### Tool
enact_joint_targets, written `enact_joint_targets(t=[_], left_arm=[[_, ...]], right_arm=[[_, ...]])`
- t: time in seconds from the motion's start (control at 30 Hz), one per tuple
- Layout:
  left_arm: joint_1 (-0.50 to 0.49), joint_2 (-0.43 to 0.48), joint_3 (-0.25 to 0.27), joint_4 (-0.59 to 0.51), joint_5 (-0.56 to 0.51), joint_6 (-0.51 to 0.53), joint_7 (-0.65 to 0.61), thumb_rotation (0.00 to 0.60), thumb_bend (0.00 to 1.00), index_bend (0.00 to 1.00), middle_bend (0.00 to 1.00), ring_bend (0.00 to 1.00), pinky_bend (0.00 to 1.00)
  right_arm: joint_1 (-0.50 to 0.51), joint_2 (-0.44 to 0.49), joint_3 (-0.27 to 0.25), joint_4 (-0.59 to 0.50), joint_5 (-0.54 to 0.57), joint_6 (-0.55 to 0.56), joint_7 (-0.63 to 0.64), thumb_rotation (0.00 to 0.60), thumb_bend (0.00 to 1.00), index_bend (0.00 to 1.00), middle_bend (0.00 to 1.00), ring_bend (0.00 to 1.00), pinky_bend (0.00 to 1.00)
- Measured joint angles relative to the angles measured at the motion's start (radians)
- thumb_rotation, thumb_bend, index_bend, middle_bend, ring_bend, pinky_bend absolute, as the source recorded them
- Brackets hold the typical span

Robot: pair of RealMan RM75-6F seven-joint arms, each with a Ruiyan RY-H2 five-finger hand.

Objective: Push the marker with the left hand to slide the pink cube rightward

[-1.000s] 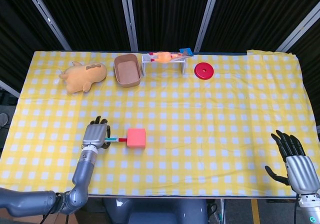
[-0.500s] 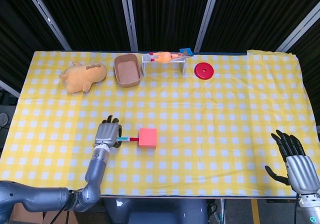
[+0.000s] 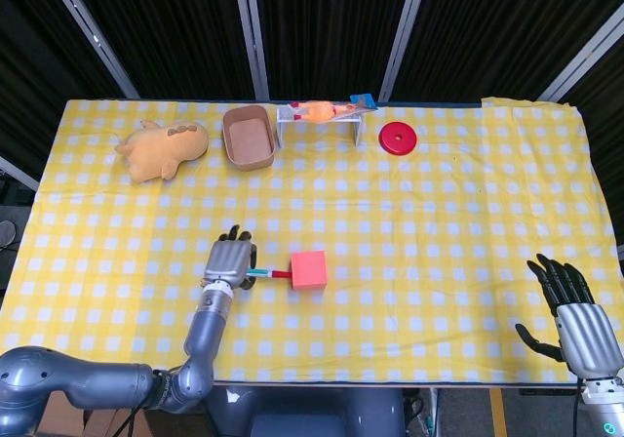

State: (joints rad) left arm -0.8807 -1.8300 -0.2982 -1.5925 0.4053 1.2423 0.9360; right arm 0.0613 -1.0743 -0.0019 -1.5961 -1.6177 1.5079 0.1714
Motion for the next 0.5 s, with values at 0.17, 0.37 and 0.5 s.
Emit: enact_joint_targets(t=[0.17,0.37,0.5], left_arm=[[-0.025,-0.027,-0.016,0.013,-0.013,0.004,0.011,0.600,0.46,0.64,0.16,0.03,0.16],[-0.059,-0.062,-0.039,0.034,-0.027,0.006,0.028,0.600,0.46,0.64,0.16,0.03,0.16],[-0.089,-0.093,-0.054,0.050,-0.036,0.010,0.044,0.600,0.46,0.64,0.16,0.03,0.16]], right_arm=[[0.000,0.001,0.000,0.000,0.000,0.000,0.003,0.600,0.32,0.00,0.00,0.00,0.00],[0.000,0.002,-0.001,0.000,-0.001,0.000,0.006,0.600,0.32,0.00,0.00,0.00,0.00],[0.001,0.004,-0.001,0.000,-0.001,-0.001,0.011,0.600,0.32,0.00,0.00,0.00,0.00]])
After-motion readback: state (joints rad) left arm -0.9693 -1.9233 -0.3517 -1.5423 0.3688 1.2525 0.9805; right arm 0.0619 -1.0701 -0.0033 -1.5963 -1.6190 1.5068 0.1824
